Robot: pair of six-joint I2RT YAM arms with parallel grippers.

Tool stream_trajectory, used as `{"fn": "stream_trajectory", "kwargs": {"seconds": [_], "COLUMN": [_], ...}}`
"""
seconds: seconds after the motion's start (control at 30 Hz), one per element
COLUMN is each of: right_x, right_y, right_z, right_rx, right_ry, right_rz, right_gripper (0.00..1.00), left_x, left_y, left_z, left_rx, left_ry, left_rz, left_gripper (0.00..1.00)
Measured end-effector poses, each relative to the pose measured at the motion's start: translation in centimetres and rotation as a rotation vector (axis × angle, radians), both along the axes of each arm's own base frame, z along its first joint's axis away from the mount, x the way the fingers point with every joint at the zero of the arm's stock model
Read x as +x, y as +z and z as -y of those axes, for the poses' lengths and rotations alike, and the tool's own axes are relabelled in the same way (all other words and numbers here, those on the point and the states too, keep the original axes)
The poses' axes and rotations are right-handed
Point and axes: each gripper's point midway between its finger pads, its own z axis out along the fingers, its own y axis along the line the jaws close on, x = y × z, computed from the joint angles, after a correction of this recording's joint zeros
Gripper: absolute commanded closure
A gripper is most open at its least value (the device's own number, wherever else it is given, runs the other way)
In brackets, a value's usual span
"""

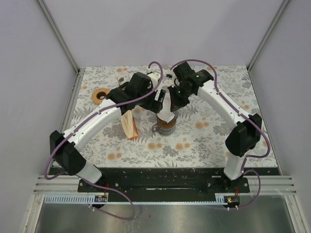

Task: Place the coffee filter in the dripper
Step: Place the coffee filter in the coffee dripper.

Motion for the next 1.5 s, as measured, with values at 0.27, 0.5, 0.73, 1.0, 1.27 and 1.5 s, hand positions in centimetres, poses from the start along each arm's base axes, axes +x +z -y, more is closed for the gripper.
{"fn": "stream_trajectory", "kwargs": {"seconds": [0.27, 0.5, 0.73, 1.0, 1.27, 1.5], "right_x": [0.6, 1.0, 2.4, 2.7, 0.5, -0.2], "right_y": [-0.3, 0.4, 2.7, 6.8, 0.2, -4.0], "right_z": [0.1, -0.1, -0.9, -2.5, -3.9, -4.2], "right_rx": [-0.006, 0.002, 0.049, 0.17, 0.085, -0.018], "right_ry": [0.004, 0.016, 0.031, 0.054, 0.078, 0.069], "right_rz": [0.003, 0.033, 0.126, 0.275, 0.153, 0.102], "right_gripper": [0.56, 0.46, 0.49, 0.96, 1.0, 1.0], "left_x": [0.8, 1.4, 1.9, 2.5, 1.9, 0.9], "left_y": [-2.0, -2.2, -1.6, 0.9, 0.9, -2.2], "left_z": [-0.3, -0.9, -1.8, -3.8, -3.5, -2.7], "left_rx": [0.021, 0.008, -0.019, -0.108, -0.193, -0.215], "left_ry": [0.018, 0.029, 0.044, 0.097, 0.124, 0.142], "left_rz": [-0.038, -0.05, -0.053, -0.044, -0.107, -0.233], "left_gripper": [0.16, 0.16, 0.14, 0.14, 0.14, 0.14]}}
